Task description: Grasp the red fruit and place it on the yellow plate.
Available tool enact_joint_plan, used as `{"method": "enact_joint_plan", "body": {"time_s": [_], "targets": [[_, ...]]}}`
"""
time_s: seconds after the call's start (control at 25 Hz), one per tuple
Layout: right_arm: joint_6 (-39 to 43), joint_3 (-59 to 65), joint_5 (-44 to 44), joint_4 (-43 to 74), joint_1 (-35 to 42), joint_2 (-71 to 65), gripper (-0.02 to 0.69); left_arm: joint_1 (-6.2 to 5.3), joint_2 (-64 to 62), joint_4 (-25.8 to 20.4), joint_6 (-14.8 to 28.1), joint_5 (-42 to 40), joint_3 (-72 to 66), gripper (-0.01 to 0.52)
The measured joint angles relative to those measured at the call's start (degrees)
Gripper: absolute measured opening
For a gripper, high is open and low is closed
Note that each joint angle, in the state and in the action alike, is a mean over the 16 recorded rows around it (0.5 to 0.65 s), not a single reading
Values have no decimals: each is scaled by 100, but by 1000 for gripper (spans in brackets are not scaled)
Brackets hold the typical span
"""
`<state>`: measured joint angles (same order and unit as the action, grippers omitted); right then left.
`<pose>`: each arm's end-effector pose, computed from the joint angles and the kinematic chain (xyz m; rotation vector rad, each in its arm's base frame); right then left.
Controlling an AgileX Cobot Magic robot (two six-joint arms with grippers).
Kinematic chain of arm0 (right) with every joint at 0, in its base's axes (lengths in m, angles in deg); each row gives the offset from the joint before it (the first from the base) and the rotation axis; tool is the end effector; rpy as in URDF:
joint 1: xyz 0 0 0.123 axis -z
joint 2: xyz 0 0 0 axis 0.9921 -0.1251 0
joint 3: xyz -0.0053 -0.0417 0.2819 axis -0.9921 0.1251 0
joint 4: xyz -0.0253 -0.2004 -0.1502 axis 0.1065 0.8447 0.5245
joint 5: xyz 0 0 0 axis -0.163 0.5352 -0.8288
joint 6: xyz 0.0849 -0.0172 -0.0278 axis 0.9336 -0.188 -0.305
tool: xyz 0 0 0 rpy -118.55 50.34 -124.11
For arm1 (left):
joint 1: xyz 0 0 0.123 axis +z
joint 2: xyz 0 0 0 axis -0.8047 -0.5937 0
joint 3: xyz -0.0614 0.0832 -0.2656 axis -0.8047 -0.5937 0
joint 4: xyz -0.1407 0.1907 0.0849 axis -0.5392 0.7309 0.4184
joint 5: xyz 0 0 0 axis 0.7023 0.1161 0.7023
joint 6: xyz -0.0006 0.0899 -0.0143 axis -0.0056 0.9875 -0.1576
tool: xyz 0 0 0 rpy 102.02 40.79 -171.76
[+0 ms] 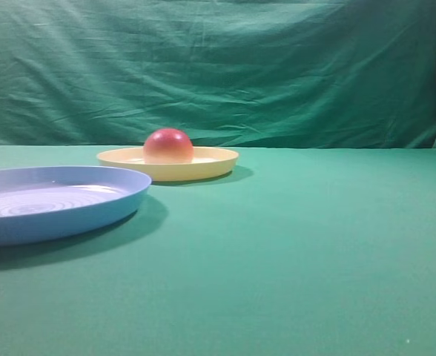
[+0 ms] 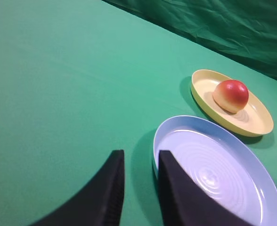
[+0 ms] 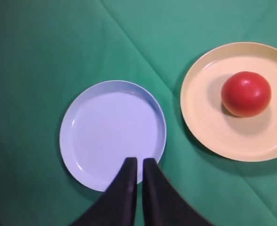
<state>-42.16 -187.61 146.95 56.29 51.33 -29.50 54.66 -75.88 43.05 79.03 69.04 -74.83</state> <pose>0.3172 0.2294 0.3797 -1.0459 2.3924 0.5672 0.0531 -0.0032 0.1759 -0.2134 1.8339 -0.2022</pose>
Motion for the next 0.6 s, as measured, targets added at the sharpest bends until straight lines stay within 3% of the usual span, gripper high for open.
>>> {"method": "enact_joint_plan", "body": {"time_s": [0.36, 0.6], "targets": [[100, 1209, -523, -29, 0, 1081, 0, 0, 0, 0, 0, 0, 0, 157], [1012, 2567, -1036, 696, 0, 2063, 0, 0, 0, 0, 0, 0, 0, 157]]}}
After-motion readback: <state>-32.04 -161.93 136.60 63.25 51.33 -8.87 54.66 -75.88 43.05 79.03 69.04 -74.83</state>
